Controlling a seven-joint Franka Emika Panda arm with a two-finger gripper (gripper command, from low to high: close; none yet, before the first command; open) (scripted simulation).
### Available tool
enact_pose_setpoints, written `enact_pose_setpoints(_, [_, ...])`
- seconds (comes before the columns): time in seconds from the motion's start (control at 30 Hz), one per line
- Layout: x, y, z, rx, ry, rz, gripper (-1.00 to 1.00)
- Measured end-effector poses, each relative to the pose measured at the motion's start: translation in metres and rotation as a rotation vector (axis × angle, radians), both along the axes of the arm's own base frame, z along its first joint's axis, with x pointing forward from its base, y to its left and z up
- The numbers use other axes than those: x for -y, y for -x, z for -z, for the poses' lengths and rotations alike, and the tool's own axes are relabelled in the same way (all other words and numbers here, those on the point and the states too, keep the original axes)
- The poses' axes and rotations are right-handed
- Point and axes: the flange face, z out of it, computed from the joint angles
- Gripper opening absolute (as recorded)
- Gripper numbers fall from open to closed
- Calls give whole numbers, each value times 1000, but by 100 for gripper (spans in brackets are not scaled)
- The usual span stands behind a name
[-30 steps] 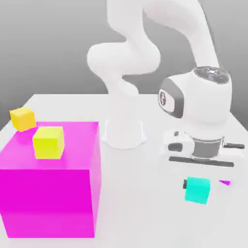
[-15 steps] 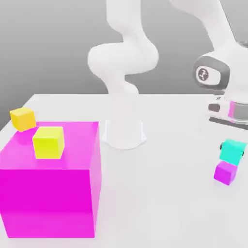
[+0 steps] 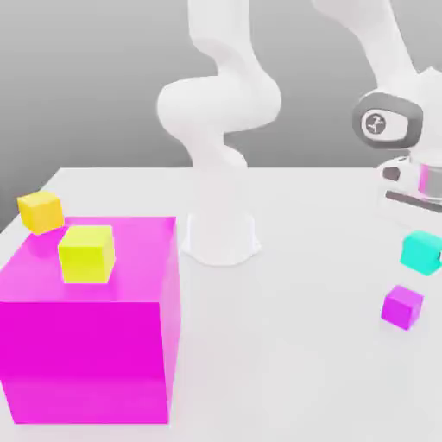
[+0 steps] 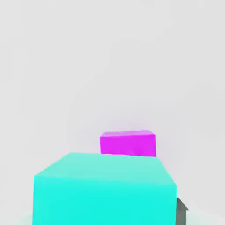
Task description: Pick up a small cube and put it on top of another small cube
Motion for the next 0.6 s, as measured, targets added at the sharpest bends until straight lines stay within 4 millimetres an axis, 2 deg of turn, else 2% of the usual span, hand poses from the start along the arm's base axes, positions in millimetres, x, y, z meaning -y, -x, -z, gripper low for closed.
enact_pose_setpoints(0.3, [-1,-1,21,5,5,-2,-100])
enact_pose_setpoints(0.6, [5,2,57,-23,26,4,-100])
